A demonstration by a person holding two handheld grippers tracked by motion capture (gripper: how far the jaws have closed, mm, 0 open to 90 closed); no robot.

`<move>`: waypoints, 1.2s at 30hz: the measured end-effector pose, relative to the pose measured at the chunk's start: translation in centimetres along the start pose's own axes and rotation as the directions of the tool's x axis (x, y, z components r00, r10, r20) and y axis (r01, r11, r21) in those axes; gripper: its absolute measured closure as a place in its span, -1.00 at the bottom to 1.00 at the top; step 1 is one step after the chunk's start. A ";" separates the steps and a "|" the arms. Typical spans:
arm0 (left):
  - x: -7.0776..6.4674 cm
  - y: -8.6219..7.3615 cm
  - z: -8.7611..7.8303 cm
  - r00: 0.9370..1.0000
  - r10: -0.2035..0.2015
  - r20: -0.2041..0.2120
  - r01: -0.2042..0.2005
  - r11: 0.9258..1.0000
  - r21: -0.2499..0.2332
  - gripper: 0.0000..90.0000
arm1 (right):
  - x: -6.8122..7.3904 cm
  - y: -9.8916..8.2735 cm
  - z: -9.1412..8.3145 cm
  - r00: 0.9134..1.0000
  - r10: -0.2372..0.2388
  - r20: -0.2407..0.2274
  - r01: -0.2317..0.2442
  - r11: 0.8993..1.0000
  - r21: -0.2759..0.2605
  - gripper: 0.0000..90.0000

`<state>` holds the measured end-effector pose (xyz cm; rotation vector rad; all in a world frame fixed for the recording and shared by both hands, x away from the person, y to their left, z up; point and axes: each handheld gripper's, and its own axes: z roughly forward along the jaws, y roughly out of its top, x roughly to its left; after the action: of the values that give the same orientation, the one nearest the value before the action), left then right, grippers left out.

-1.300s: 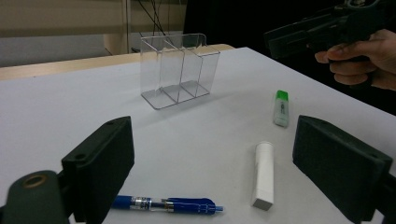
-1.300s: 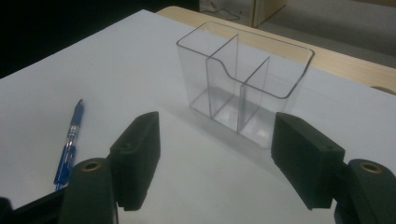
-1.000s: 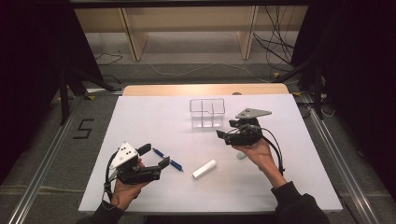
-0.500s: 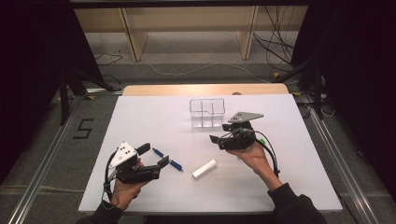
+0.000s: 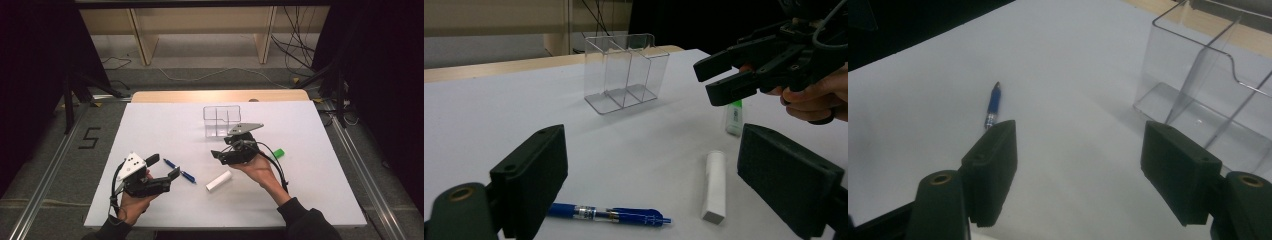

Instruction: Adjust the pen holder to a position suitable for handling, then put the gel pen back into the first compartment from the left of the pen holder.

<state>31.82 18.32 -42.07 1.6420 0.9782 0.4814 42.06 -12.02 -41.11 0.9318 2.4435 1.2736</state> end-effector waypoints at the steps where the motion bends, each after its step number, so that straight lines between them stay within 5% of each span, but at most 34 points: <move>1: 0.0 0.0 0.0 1.000 -0.009 -0.004 0.009 1.000 -0.006 -0.73 | 0.1 0.0 0.2 1.000 -0.001 -0.002 0.001 1.000 0.003 -0.30; 26: 0.2 0.0 -0.1 1.000 -0.018 -0.016 0.018 1.000 0.012 -0.76 | 1.7 2.1 5.1 0.998 -0.023 -0.057 0.029 0.993 0.111 -0.32; 36: 0.0 0.1 -0.4 1.000 -0.001 -0.011 0.001 1.000 -0.001 -0.78 | 2.8 3.2 7.8 0.995 -0.040 -0.089 0.057 0.978 0.199 -0.36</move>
<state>31.53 18.57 -41.83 1.6395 0.9868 0.4899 44.98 -3.83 -43.01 0.8760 2.6833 1.0853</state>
